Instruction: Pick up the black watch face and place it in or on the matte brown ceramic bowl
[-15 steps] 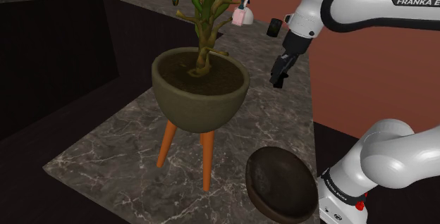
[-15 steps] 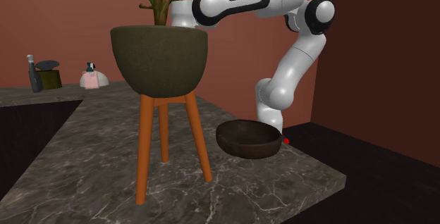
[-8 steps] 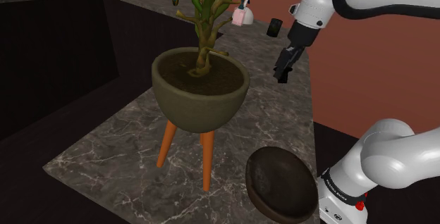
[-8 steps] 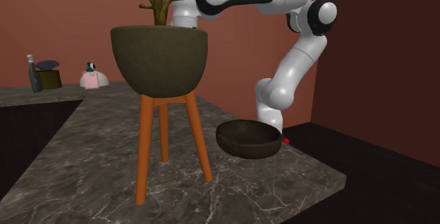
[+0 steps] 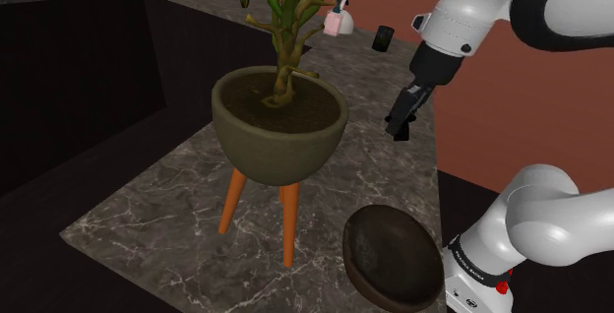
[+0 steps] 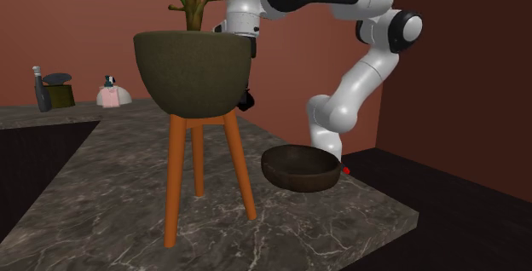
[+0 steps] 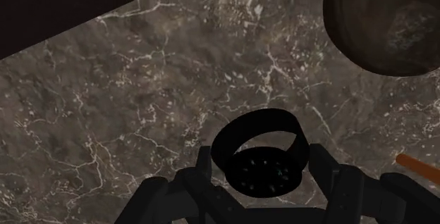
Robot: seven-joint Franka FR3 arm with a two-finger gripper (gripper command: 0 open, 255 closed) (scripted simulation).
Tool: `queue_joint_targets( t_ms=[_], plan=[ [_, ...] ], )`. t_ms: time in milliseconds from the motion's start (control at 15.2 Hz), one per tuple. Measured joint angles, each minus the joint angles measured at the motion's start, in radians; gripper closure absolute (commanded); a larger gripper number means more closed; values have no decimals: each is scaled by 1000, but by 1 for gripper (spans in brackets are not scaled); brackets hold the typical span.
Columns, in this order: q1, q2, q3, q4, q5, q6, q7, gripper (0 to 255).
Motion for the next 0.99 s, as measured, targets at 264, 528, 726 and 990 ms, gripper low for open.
queue_joint_targets(
  t_ms=[264,528,726,990],
  plan=[
    [42,-40,80,5,60,-33,95,255],
    [82,-74,160,8,122,-54,187,255],
    [107,-78,227,40,169,-75,265,255],
    [133,-80,311,76,226,-88,359,255]
  ],
)
